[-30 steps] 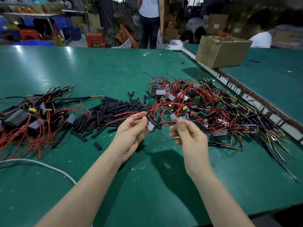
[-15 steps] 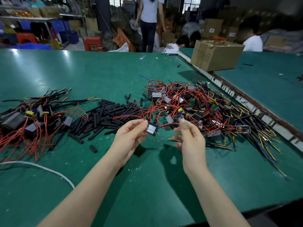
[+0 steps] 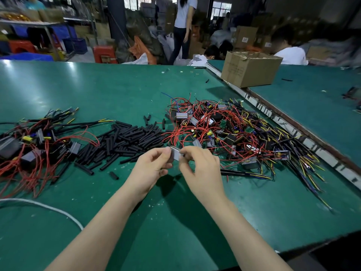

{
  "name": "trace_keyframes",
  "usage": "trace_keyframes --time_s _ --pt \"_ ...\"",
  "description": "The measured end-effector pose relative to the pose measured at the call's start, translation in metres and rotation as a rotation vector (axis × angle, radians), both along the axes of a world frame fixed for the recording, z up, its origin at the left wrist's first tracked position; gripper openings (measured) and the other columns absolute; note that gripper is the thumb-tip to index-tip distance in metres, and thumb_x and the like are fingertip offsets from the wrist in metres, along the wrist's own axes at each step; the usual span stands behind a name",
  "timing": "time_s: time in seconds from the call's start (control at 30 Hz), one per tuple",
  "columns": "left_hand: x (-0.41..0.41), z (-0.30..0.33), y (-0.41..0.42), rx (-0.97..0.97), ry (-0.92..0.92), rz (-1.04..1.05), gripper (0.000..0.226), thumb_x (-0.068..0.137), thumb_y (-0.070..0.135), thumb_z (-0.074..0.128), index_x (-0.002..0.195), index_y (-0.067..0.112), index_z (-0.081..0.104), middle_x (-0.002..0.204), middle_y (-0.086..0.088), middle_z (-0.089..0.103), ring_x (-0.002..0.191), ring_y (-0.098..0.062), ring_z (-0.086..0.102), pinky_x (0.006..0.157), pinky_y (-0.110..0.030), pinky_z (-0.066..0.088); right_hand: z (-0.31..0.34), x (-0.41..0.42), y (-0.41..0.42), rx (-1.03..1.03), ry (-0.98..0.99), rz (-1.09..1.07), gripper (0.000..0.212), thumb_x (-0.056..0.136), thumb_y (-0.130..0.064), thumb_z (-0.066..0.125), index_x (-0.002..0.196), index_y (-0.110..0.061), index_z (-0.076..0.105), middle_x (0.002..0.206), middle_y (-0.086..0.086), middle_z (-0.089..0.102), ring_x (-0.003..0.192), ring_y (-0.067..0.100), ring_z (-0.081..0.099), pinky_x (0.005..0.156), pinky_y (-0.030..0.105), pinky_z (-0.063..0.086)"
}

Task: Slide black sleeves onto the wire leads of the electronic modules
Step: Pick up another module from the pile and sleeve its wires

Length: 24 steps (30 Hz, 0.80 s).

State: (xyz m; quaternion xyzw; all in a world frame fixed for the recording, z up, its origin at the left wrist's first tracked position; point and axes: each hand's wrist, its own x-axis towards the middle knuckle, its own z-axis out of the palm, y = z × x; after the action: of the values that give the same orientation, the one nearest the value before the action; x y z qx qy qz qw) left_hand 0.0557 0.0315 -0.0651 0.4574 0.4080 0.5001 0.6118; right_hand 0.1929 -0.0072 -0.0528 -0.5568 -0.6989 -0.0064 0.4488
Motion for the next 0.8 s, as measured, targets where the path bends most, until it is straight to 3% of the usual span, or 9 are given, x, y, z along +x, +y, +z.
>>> trace_keyframes --time_s 0.1,0.17,0.3,0.4,0.5,0.53,0.63,0.73,0.8 --pt "-0.001 0.000 0.000 0.018 0.055 -0.051 0.017 0.092 0.020 0.057 0.105 0.018 0.069 0.083 0.006 0.068 0.069 -0.004 0.058 0.055 -0.014 0.043 0.004 0.001 0.008 -0.088 0.117 0.105 0.025 0.084 -0.012 0.069 0.108 -0.011 0.062 0.086 -0.007 0.049 0.079 0.001 0.045 0.073 0.023 0.038" --pt "-0.001 0.001 0.000 0.010 0.050 -0.066 0.022 0.096 0.012 0.052 0.107 0.022 0.068 0.085 0.011 0.070 0.069 -0.001 0.060 0.057 -0.013 0.044 0.004 0.002 0.014 -0.128 0.187 0.119 0.024 0.083 -0.007 0.068 0.106 -0.011 0.063 0.086 -0.008 0.046 0.079 -0.001 0.045 0.072 0.018 0.039" --pt "-0.001 0.005 -0.002 0.003 0.029 -0.090 0.028 0.096 0.007 0.049 0.106 0.028 0.065 0.094 0.011 0.073 0.070 -0.001 0.063 0.059 -0.012 0.047 0.008 0.002 0.021 -0.002 0.193 0.049 0.018 0.081 0.000 0.067 0.097 -0.009 0.069 0.083 -0.004 0.049 0.074 0.003 0.046 0.071 0.008 0.037" --pt "-0.001 0.006 -0.001 -0.025 0.017 -0.062 0.027 0.095 0.008 0.051 0.111 0.026 0.062 0.096 0.007 0.070 0.069 -0.003 0.064 0.058 -0.013 0.046 0.017 0.007 0.035 0.018 0.138 0.036 0.021 0.084 -0.003 0.065 0.104 -0.009 0.067 0.086 -0.004 0.049 0.078 0.003 0.045 0.075 0.014 0.039" --pt "-0.003 0.006 0.000 -0.047 0.004 -0.042 0.022 0.094 0.007 0.052 0.107 0.019 0.065 0.087 0.004 0.068 0.065 -0.003 0.062 0.055 -0.013 0.046 0.021 0.016 0.049 -0.256 -0.057 -0.024 0.036 0.091 -0.023 0.059 0.127 -0.023 0.055 0.098 -0.002 0.061 0.093 0.020 0.055 0.086 0.037 0.044" --pt "-0.003 0.005 0.000 -0.048 0.005 -0.045 0.021 0.094 0.006 0.052 0.106 0.017 0.066 0.083 0.004 0.067 0.063 -0.003 0.061 0.054 -0.012 0.045 0.022 0.021 0.052 -0.324 -0.062 -0.089 0.036 0.093 -0.030 0.056 0.128 -0.027 0.052 0.100 -0.002 0.065 0.095 0.023 0.058 0.085 0.039 0.045" --pt "-0.003 0.005 0.001 -0.045 0.018 -0.051 0.019 0.095 0.006 0.052 0.101 0.017 0.067 0.077 0.006 0.067 0.061 -0.001 0.060 0.054 -0.012 0.045 0.022 0.034 0.057 -0.377 0.023 -0.237 0.027 0.095 -0.031 0.051 0.120 -0.023 0.056 0.103 0.002 0.066 0.098 0.026 0.059 0.076 0.036 0.046" --pt "-0.005 0.003 0.001 -0.043 0.029 -0.059 0.020 0.095 0.007 0.052 0.101 0.017 0.067 0.075 0.008 0.068 0.063 -0.002 0.060 0.054 -0.013 0.045 0.023 0.038 0.059 -0.441 -0.015 -0.290 0.026 0.092 -0.028 0.055 0.116 -0.022 0.058 0.111 0.003 0.059 0.099 0.025 0.057 0.071 0.033 0.041" --pt "-0.005 0.003 0.001 -0.042 0.021 -0.064 0.019 0.095 0.007 0.052 0.100 0.017 0.067 0.073 0.009 0.068 0.062 -0.001 0.060 0.054 -0.013 0.045 0.027 0.037 0.058 -0.376 0.039 -0.360 0.020 0.091 -0.030 0.055 0.110 -0.025 0.059 0.108 0.000 0.060 0.093 0.026 0.057 0.068 0.032 0.038"
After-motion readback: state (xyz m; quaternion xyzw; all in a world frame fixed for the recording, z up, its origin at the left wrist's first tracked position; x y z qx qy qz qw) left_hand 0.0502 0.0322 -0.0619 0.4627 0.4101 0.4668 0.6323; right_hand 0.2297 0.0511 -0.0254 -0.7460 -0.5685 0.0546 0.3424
